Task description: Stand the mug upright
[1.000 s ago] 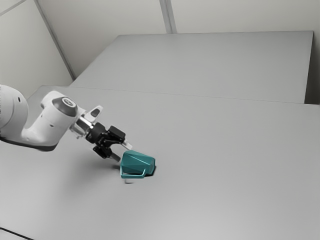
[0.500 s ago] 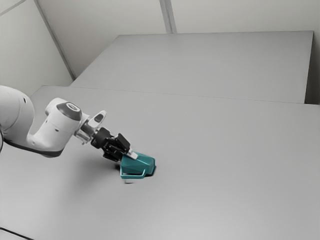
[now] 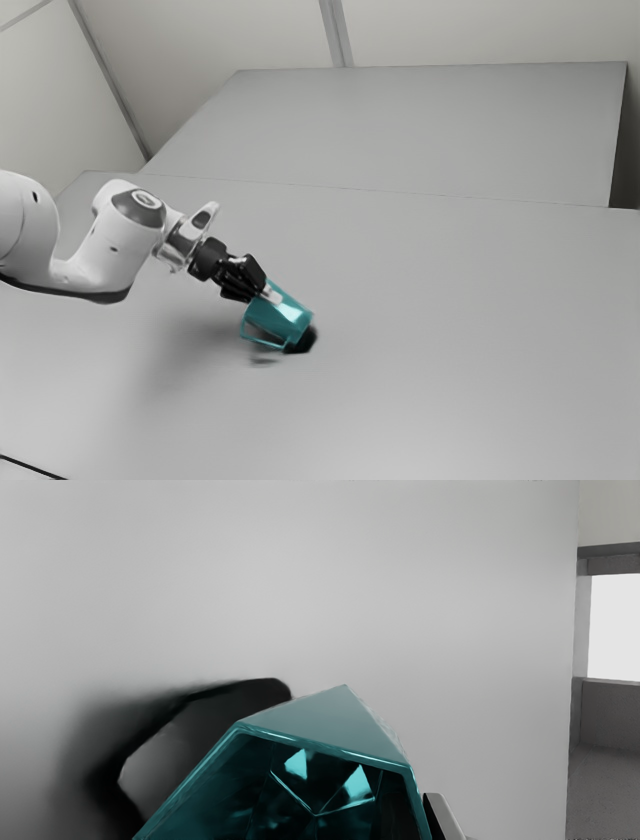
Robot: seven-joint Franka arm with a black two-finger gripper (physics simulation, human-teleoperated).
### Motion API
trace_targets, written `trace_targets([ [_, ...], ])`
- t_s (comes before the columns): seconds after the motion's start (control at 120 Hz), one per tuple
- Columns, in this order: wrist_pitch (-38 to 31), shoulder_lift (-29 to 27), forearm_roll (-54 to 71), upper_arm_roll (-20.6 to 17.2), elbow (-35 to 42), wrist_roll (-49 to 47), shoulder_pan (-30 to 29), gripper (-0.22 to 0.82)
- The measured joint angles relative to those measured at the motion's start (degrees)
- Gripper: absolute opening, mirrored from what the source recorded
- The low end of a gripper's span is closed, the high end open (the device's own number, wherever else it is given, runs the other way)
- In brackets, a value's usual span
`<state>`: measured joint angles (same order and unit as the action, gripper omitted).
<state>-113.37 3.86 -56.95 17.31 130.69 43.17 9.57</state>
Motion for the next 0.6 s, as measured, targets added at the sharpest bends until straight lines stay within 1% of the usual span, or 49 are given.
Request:
trace_targets([
  [0.2,-0.6,-1.5,3.6,-0.1,-1.1,0.3,1.0,-0.17],
  [0.333,-2.0,-3.3,10.2,-0.1,-1.8,-0.3,1.3,-0.17],
  [0.6,-6.5,-3.5,24.2,0.0,-2.5,-3.7,2.1,-0.17],
])
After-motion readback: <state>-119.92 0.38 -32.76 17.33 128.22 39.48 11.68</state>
